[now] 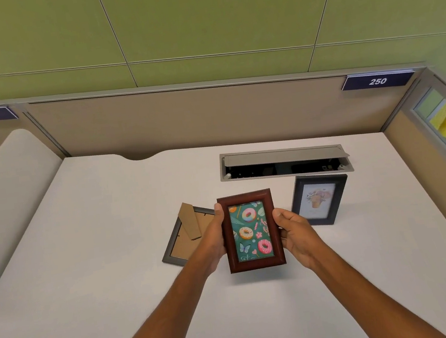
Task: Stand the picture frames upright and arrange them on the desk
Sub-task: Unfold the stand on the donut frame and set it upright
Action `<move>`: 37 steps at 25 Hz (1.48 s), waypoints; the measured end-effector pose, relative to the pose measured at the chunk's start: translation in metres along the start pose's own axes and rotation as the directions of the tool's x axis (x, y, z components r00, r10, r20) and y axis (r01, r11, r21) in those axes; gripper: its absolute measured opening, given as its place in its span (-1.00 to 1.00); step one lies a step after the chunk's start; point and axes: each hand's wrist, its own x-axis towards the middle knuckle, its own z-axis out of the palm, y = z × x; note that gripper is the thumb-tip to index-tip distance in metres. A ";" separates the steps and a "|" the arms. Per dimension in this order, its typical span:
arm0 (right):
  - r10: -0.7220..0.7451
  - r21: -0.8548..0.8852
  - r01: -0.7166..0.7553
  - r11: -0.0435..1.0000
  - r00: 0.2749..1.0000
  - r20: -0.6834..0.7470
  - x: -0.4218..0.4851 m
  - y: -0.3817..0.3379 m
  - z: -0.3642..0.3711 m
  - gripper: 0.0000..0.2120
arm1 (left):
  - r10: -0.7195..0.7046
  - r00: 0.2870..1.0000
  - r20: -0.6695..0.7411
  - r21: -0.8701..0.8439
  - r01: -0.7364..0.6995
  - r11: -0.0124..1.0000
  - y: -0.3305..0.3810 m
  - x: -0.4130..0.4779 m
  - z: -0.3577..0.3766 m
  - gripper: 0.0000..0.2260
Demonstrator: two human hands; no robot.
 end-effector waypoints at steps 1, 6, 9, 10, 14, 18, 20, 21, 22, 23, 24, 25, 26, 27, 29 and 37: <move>-0.008 -0.015 0.008 1.000 1.000 0.000 0.002 -0.001 0.000 -0.72 | 0.004 1.000 -0.015 -0.016 -0.004 1.000 0.001 0.004 0.001 -0.30; -0.066 -0.113 0.061 0.992 0.997 -0.039 0.019 -0.010 0.000 -0.72 | 0.041 0.998 -0.040 0.002 -0.041 0.999 0.018 0.022 0.008 -0.26; -0.100 -0.126 0.088 0.988 0.991 -0.089 0.028 -0.013 0.003 -0.78 | 0.088 0.996 -0.024 0.040 -0.087 0.995 0.031 0.033 0.013 -0.27; -0.109 -0.130 0.096 0.987 0.989 -0.100 0.030 -0.014 0.004 -0.80 | 0.106 0.994 -0.016 0.052 -0.105 0.993 0.035 0.038 0.015 -0.28; -0.126 -0.151 0.108 0.983 0.985 -0.116 0.041 -0.014 0.008 -0.83 | 0.136 0.991 -0.017 0.080 -0.134 0.988 0.045 0.059 0.023 -0.37; -0.137 -0.178 0.115 0.977 0.984 -0.118 0.052 -0.011 0.006 -0.66 | 0.117 0.993 -0.022 0.089 -0.115 0.989 0.046 0.079 0.030 -0.43; -0.142 -0.198 0.116 0.973 0.982 -0.123 0.057 -0.010 0.004 -0.61 | 0.114 0.993 -0.023 0.083 -0.112 0.990 0.044 0.086 0.031 -0.46; -0.144 -0.208 0.116 0.971 0.982 -0.126 0.059 -0.009 0.003 -0.59 | 0.116 0.993 -0.022 0.076 -0.114 0.991 0.043 0.088 0.030 -0.48; -0.146 -0.214 0.116 0.970 0.981 -0.127 0.060 -0.008 0.003 -0.58 | 0.120 0.993 -0.015 0.071 -0.119 0.990 0.042 0.091 0.029 -0.52; -0.147 -0.220 0.117 0.968 0.981 -0.126 0.062 -0.007 0.002 -0.56 | 0.127 0.992 -0.006 0.066 -0.126 0.990 0.042 0.093 0.029 -0.55; -0.150 -0.227 0.119 0.967 0.981 -0.125 0.063 -0.007 0.003 -0.55 | 0.134 0.991 -0.004 0.059 -0.134 0.989 0.042 0.095 0.028 -0.59; -0.152 -0.233 0.120 0.965 0.981 -0.123 0.063 -0.007 0.003 -0.54 | 0.138 0.990 -0.006 0.052 -0.138 0.989 0.041 0.096 0.028 -0.62; -0.153 -0.233 0.122 0.965 0.981 -0.122 0.064 -0.006 0.003 -0.52 | 0.140 0.990 -0.004 0.051 -0.139 0.989 0.041 0.098 0.026 -0.63; -0.156 -0.234 0.124 0.964 0.980 -0.123 0.065 -0.005 0.003 -0.50 | 0.141 0.990 0.007 0.057 -0.141 0.988 0.040 0.100 0.025 -0.63; -0.160 -0.248 0.124 0.961 0.979 -0.128 0.067 -0.003 0.002 -0.45 | 0.145 0.989 0.024 0.068 -0.147 0.987 0.038 0.103 0.024 -0.62; -0.202 -0.288 0.163 0.944 0.973 -0.110 0.069 0.003 0.006 -0.32 | 0.178 0.983 0.049 0.095 -0.182 0.979 0.034 0.105 0.022 -0.60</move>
